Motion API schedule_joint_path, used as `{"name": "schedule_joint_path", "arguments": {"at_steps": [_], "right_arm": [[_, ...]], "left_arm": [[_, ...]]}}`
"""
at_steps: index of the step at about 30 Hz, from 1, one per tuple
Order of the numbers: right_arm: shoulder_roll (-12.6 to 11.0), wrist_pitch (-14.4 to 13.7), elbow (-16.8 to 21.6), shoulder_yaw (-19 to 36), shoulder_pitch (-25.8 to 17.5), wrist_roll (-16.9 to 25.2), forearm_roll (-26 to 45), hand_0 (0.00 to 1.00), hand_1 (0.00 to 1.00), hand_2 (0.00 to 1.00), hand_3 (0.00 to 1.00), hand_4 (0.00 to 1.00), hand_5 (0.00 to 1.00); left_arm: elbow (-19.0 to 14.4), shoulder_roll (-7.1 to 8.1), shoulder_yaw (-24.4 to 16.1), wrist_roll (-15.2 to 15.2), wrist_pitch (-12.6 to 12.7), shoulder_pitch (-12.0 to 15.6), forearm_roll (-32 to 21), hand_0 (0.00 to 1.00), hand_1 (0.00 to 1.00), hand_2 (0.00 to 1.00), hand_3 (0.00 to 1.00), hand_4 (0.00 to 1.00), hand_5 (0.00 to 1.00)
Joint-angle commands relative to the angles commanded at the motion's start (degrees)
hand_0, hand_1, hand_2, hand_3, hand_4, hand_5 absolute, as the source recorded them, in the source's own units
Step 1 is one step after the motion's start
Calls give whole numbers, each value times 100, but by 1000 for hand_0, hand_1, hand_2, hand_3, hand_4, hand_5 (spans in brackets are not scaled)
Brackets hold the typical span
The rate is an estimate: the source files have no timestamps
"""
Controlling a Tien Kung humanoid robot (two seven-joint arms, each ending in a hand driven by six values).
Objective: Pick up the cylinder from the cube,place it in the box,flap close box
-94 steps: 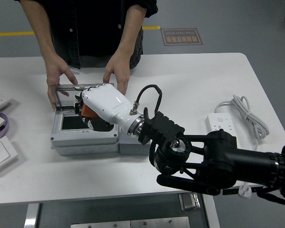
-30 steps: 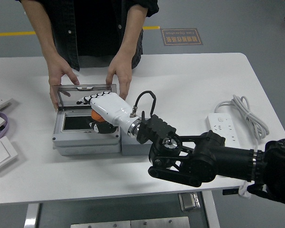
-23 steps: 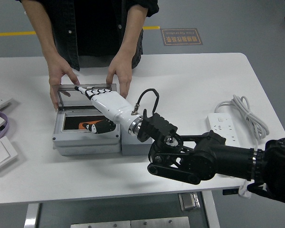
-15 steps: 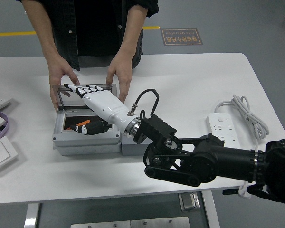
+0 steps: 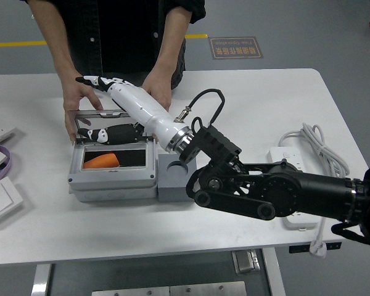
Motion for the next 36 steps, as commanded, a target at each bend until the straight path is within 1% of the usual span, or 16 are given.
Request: {"name": "schedule_joint_path", "arguments": {"at_steps": [1, 2, 7, 8, 13, 16, 20, 27, 30, 32, 36], "right_arm": [[-6, 7, -112, -6, 67, 53, 122, 897, 845, 840, 865, 836, 341], [-9, 19, -224, -7, 129, 88, 237, 863, 826, 825, 854, 828, 344], [66, 106, -875, -126, 412, 253, 879, 863, 826, 825, 854, 828, 344], [97, 111, -1069, -192, 447, 347, 1095, 830, 790, 790, 826, 818, 341], [149, 79, -1555, -386, 436, 587, 1768, 830, 790, 790, 826, 818, 341], [170, 60, -1611, -481, 395, 662, 2074, 825, 790, 790, 826, 811, 332], [203, 33, -1591, -580, 338, 733, 2262, 815, 779, 783, 822, 809, 331], [198, -4, -1377, -739, 225, 810, 2322, 813, 776, 780, 816, 795, 334], [196, -1, -1308, -808, 159, 849, 2355, 813, 776, 780, 816, 795, 334], [189, 9, -1288, -855, 106, 870, 2383, 805, 773, 778, 815, 786, 336], [153, 28, -1252, -861, 22, 868, 2402, 805, 773, 778, 815, 786, 336]], "left_arm": [[-1, 4, -3, 3, -5, -1, 6, 582, 568, 542, 598, 591, 249], [-2, 7, -1, 5, -9, 0, 6, 582, 565, 542, 598, 584, 255], [3, 42, 82, 15, -12, 14, -63, 582, 565, 542, 598, 584, 255], [4, 49, 79, 14, -12, 12, -60, 582, 567, 538, 582, 582, 255], [8, 50, 20, 8, -10, -4, -5, 582, 567, 538, 582, 582, 255], [5, 48, -20, 12, -12, -4, 31, 582, 567, 534, 578, 582, 257], [3, 54, -74, 10, -11, -2, 74, 583, 569, 534, 578, 583, 257], [-2, 50, -154, 14, -7, 11, 148, 583, 569, 533, 578, 585, 256], [-20, 46, -333, 25, -18, 16, 335, 583, 569, 533, 578, 585, 256], [-50, 45, -549, 34, -35, 17, 557, 582, 570, 532, 579, 590, 257], [-85, 33, -767, 41, -60, 11, 785, 582, 570, 532, 579, 590, 257]]}}
